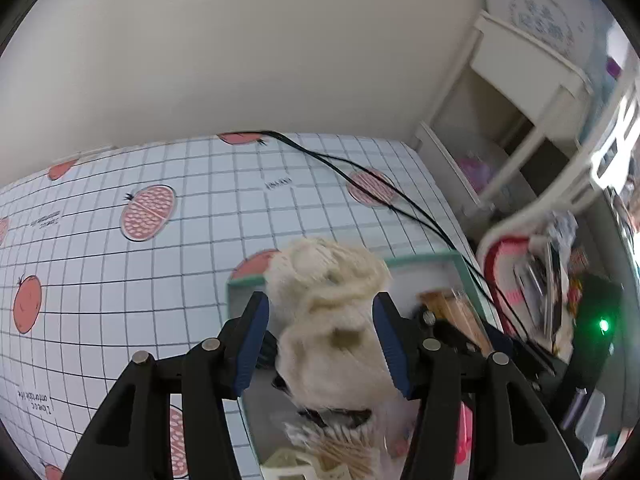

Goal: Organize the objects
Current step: 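Open the right tool releasing the snack packet while the left tool releases the scrunchie in the tray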

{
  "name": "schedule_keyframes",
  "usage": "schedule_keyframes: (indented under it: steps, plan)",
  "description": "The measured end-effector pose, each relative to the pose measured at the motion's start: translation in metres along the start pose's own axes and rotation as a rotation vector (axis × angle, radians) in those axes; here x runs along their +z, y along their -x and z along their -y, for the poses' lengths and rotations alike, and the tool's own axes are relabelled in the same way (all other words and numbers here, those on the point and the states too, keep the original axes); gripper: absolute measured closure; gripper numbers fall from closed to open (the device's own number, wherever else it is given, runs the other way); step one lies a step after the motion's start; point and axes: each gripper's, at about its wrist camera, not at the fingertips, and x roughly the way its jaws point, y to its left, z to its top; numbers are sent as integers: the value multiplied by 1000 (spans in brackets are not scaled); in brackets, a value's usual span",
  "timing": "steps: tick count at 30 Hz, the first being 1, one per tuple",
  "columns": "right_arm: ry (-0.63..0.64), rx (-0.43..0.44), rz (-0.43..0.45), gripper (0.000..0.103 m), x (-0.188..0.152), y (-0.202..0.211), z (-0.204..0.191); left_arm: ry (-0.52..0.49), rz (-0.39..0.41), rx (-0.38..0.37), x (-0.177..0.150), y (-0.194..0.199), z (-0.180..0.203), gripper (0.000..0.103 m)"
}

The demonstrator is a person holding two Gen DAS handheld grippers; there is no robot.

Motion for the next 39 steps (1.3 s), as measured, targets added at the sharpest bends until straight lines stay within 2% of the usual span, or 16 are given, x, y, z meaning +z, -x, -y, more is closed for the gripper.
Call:
schedule_keyframes:
  steps: [3,5,14,23,26,30,32,34,35,37,39]
  plan:
    - [-7,10,6,46,1,2,0,0,-4,87,2,-12,-3,48]
    - [0,11,7,46,1,3,-2,-19,-27,112,-1,-20,-3,48]
    - [4,9,17,44,5,11,-2,-17,-53,95,-11,-25,2,48]
    - [12,2,24,44,8,25,-6,7,-38,101,-15,-9,-3,47]
    - [17,-8,21,43,7,26,-7,21,-41,101,-17,-6,-7,42]
    - [34,-17,31,34,6,28,-9,31,-29,110,-19,0,-12,32]
    - [39,-17,36,30,6,30,-10,33,-25,123,-21,2,-15,28]
    - [40,-16,38,29,6,30,-10,39,-32,125,-22,2,-18,19]
    - [40,-12,37,27,6,30,-10,42,-31,131,-24,2,-20,18]
    - [44,-8,39,17,6,30,-11,48,-30,150,-26,1,-24,16]
    - [49,-3,44,9,5,29,-12,58,-32,160,-28,0,-28,7]
